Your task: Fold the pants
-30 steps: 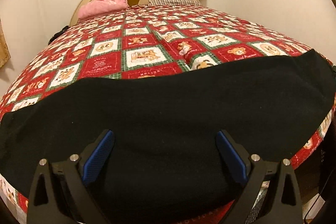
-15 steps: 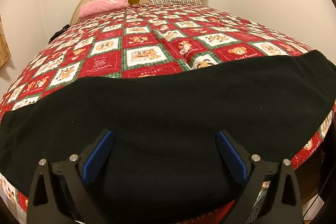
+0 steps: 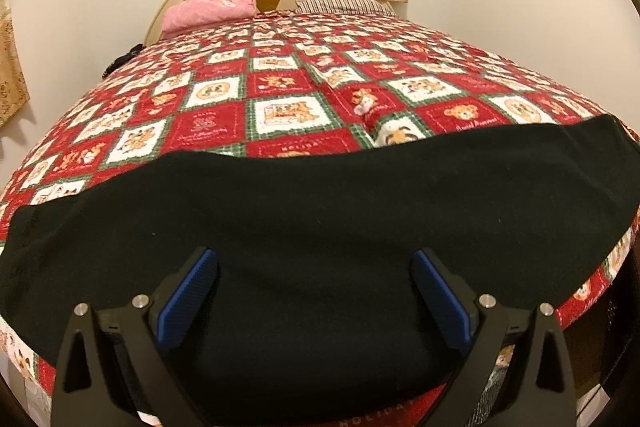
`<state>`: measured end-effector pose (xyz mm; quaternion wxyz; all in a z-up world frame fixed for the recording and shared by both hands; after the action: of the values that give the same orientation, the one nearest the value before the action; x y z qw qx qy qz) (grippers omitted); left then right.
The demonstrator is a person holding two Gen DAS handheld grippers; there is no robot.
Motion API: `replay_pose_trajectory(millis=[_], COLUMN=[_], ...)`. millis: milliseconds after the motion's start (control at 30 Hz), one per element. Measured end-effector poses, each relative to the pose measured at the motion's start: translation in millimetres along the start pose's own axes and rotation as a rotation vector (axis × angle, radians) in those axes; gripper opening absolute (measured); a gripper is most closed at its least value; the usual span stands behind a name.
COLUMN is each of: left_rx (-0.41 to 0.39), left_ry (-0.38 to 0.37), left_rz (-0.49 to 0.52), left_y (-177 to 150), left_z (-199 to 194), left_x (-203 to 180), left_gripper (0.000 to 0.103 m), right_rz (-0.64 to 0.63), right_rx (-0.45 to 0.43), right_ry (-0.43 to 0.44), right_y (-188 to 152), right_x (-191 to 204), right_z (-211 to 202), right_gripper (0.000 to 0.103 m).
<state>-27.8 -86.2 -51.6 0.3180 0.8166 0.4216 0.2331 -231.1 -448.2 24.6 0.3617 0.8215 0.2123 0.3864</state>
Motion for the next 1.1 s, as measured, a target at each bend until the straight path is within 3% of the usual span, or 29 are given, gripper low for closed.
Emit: replay_pose_trajectory(millis=[167,267,400,500,567,600,633,667,700,800,933,1100], left_rx=[0.005,0.018,0.025,0.014,0.012,0.009,0.007,0.005,0.005,0.017,0.030,0.035], left_ry=[0.017,0.017,0.019,0.028,0.039,0.044,0.049,0.053,0.053,0.051,0.044,0.042], left_rz=[-0.014,-0.036,-0.060,-0.059,-0.051,-0.046,-0.042,-0.041,-0.043,-0.050,-0.060,-0.060], left_y=[-2,-4,-6,-7,-7,-8,-9,-8,-8,-7,-8,-9], left_z=[-1,0,3,4,6,5,6,6,6,5,2,1], left_x=[9,16,23,23,22,21,20,20,19,20,20,19], left_gripper=[0.101,0.101,0.101,0.101,0.101,0.101,0.101,0.101,0.101,0.101,0.101,0.101], right_rz=[-0.033,0.021,0.153,0.162,0.165,0.167,0.170,0.177,0.180,0.156,0.108,0.067], right_rx=[0.245,0.176,0.191,0.049,-0.059,-0.095,-0.125,-0.158,-0.185,-0.123,-0.037,0.002], right_ry=[0.001,0.000,0.058,0.068,0.017,-0.010,-0.037,-0.059,-0.067,-0.080,-0.125,-0.209], right_y=[-25,-14,0,15,23,25,27,26,22,13,-2,-11], right_x=[26,19,1,-16,-34,-42,-51,-61,-68,-77,-71,-56], right_z=[96,109,101,55,18,6,-5,-15,-21,-15,7,12], right_gripper=[0.005,0.005,0.005,0.005,0.008,0.030,0.073,0.089,0.093,0.093,0.074,0.071])
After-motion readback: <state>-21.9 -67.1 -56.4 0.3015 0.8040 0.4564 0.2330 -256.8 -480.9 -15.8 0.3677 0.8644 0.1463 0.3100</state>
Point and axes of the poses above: each gripper's, at about its wrist camera, not at the fingertips, and z roughly the way its jaws point, x to its left, y to its top, the point moved 2 cm from there along z, roughly the way its jaws point, and after that the axes turned 8 degrees about z, right-handed, at the moved point
